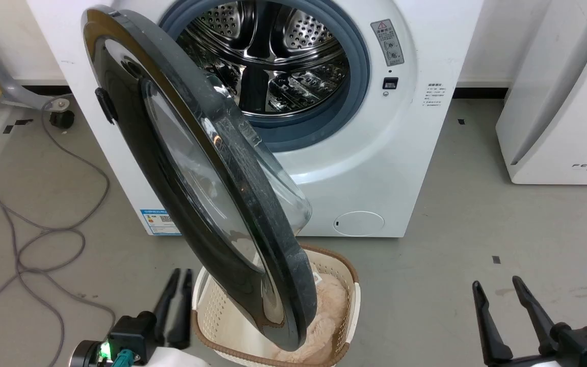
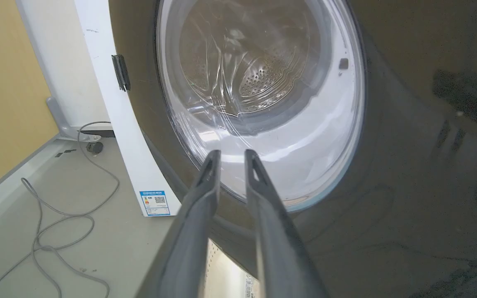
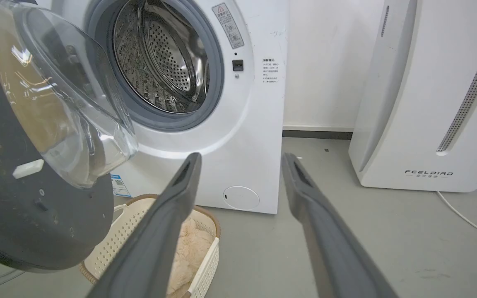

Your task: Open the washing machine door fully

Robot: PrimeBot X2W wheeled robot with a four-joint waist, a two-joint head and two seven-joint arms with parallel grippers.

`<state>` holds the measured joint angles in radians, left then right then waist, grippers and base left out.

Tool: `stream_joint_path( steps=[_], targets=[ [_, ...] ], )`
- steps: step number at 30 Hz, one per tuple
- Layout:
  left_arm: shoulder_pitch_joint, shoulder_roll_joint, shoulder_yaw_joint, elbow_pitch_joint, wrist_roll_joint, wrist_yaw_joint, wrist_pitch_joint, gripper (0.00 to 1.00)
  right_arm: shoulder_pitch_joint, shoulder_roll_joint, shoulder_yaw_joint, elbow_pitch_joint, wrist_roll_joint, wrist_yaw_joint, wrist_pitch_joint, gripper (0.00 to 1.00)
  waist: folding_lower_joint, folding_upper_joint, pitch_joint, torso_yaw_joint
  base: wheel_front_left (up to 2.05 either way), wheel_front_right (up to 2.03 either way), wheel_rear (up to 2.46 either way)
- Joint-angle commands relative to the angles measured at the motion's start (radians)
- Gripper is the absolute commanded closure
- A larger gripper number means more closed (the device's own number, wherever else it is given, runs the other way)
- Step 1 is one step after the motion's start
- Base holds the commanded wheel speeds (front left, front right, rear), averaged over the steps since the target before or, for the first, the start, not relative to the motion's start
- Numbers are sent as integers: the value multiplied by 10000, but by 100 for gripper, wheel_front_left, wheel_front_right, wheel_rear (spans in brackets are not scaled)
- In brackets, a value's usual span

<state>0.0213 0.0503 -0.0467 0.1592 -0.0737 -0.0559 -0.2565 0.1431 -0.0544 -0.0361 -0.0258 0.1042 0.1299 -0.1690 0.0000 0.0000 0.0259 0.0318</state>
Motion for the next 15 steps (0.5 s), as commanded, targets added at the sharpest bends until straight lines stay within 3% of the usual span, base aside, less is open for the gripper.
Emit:
stream_joint_path(
  steps=[1, 15],
  targets=[
    [-72, 24, 24, 14, -44, -53, -53, 100, -68, 40, 20, 49, 75, 8, -54, 0, 0, 0, 4, -1, 0, 0, 0],
    [-298, 17, 135, -1166, -127, 276, -52, 100, -93, 41, -33, 215, 82, 8, -124, 0, 0, 0, -48, 45, 0, 0, 0]
  ],
)
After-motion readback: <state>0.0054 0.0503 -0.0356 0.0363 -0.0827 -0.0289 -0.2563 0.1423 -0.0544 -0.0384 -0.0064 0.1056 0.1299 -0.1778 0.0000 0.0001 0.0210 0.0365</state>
